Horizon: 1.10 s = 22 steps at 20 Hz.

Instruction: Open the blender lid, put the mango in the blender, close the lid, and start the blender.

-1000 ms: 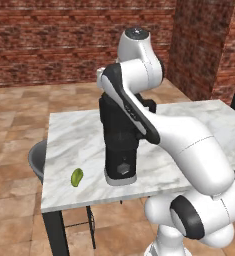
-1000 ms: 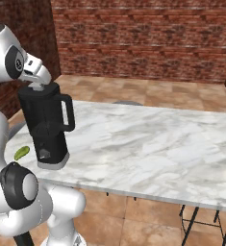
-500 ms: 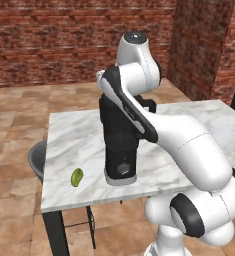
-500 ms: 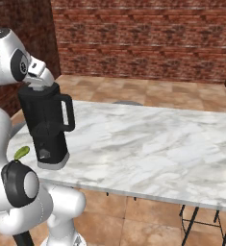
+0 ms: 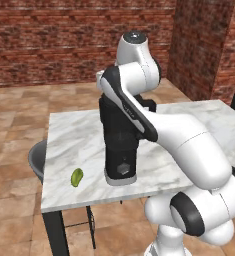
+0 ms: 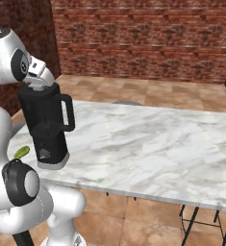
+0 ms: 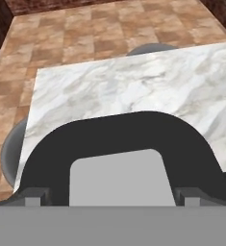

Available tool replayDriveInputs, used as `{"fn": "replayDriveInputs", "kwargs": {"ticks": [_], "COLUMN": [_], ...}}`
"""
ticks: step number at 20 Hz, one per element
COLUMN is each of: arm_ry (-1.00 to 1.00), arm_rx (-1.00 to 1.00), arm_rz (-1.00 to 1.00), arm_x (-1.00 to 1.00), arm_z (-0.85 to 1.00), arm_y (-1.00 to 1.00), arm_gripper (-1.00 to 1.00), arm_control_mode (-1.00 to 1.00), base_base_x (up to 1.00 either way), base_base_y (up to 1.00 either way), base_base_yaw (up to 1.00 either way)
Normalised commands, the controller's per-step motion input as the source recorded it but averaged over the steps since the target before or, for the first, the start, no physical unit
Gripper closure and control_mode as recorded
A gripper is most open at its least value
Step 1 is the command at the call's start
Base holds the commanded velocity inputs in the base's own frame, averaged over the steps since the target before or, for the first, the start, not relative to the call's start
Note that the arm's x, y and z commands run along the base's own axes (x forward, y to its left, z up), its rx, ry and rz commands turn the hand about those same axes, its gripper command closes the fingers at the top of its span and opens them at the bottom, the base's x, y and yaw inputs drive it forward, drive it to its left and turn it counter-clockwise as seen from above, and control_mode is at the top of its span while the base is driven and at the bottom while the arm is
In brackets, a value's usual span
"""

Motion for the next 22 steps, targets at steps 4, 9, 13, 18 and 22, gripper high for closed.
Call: {"fn": "replayDriveInputs", "kwargs": {"ticks": [4,9,13,18,22], "arm_ry": [0.02,0.01,0.01,0.00,0.00], "arm_rx": [0.00,0.00,0.02,0.07,0.10], "arm_rz": [0.01,0.02,0.01,0.02,0.01], "arm_x": [0.00,0.00,0.00,0.00,0.00], "arm_z": [-0.32,-0.30,-0.31,-0.19,0.00], "arm_y": [0.00,0.00,0.00,-0.04,0.00], "arm_gripper": [-1.00,-1.00,1.00,1.00,1.00], "arm_control_mode": [-1.00,-1.00,-1.00,-1.00,-1.00], "base_base_x": [0.00,0.00,0.00,0.00,0.00], "base_base_y": [0.00,0.00,0.00,0.00,0.00], "base_base_yaw": [0.00,0.00,0.00,0.00,0.00]}}
